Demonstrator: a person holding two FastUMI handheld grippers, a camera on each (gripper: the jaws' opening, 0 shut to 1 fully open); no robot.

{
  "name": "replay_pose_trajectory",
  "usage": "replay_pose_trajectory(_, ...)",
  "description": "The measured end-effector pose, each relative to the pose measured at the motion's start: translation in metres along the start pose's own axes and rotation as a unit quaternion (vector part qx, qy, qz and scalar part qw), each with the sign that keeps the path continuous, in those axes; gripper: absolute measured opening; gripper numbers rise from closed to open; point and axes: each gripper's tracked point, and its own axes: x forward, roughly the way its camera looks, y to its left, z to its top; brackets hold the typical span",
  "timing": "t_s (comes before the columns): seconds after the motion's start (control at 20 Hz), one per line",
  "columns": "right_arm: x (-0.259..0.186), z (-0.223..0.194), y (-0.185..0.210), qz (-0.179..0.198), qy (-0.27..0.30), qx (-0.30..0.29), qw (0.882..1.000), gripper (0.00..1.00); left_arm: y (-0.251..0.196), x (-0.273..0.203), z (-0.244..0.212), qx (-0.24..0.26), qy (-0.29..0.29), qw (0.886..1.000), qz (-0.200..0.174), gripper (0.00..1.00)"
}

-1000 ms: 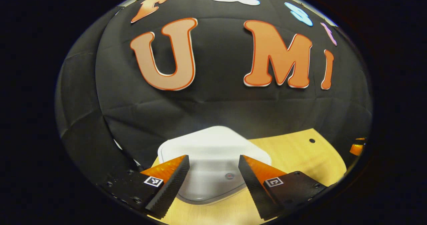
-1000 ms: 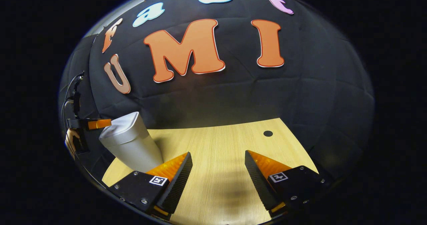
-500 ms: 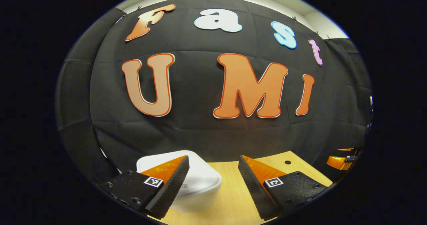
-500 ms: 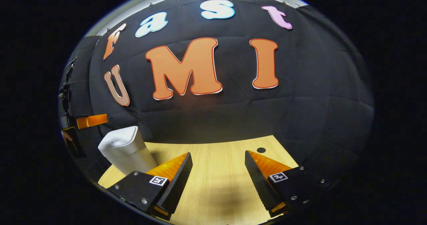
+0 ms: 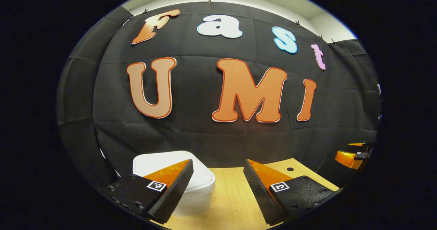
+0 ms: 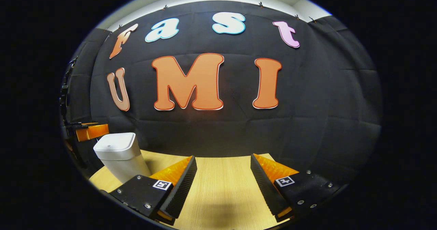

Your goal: Press the lid of the desktop garbage bin to open it, pick up the crumpled paper on the desktop and throw it into the bin, then pick up the pop can on the desktop and drop it into the bin, and finally close the garbage bin lid.

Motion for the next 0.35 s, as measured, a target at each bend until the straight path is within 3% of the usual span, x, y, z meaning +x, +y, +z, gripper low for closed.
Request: replay_pose_trajectory(0.35,-0.0014,0.0030,0.0023,0.001,-0.006,0.011,1.000,0.94,-0.0028,-0.0023,0.0010,0.007,-0.003,1.000,-0.001,0.94)
